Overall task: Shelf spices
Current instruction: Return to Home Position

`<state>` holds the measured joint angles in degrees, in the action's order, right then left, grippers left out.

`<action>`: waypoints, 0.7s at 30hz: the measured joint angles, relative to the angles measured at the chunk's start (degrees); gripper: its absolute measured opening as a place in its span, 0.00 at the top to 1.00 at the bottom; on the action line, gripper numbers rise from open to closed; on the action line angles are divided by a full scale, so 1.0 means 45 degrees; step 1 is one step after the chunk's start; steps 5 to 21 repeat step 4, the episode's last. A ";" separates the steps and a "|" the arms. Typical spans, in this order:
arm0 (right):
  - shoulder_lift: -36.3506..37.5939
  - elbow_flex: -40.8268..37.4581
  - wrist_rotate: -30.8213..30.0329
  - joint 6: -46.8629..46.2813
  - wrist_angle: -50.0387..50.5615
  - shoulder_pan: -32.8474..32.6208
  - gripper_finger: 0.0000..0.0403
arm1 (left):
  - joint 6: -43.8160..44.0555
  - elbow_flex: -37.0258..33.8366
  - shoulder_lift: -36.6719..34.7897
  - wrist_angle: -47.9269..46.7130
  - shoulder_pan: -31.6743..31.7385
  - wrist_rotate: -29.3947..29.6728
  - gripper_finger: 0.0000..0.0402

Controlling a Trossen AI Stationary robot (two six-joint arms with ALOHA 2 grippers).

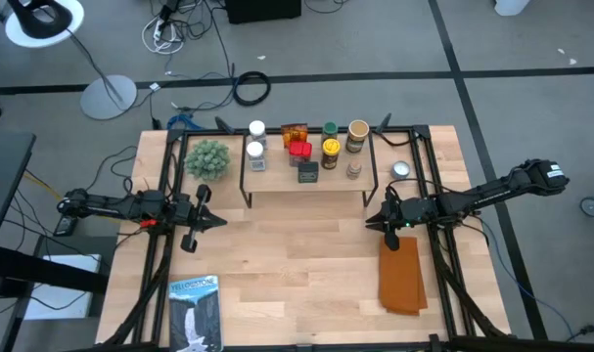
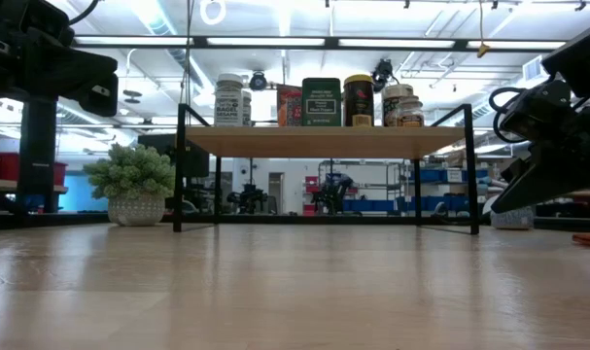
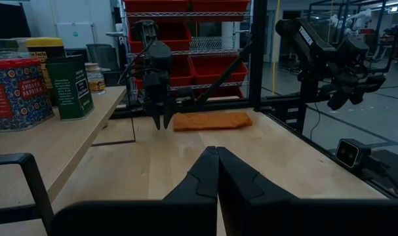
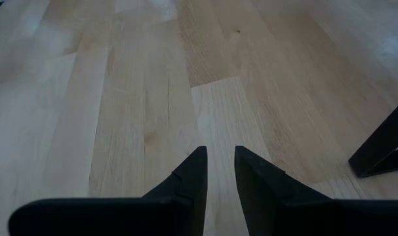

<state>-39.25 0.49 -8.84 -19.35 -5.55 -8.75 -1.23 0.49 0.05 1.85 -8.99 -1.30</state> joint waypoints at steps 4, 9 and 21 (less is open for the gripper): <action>0.0002 0.0000 0.0000 0.0000 0.0000 0.0001 0.81 | 0.0000 0.0000 0.0000 0.0002 0.0001 -0.0001 0.99; 0.0002 0.0000 0.0000 0.0000 0.0000 0.0001 0.81 | 0.0000 0.0000 0.0000 0.0002 0.0001 -0.0001 0.99; 0.0002 0.0000 0.0000 0.0000 0.0000 0.0001 0.81 | 0.0000 0.0000 0.0000 0.0002 0.0001 -0.0001 0.99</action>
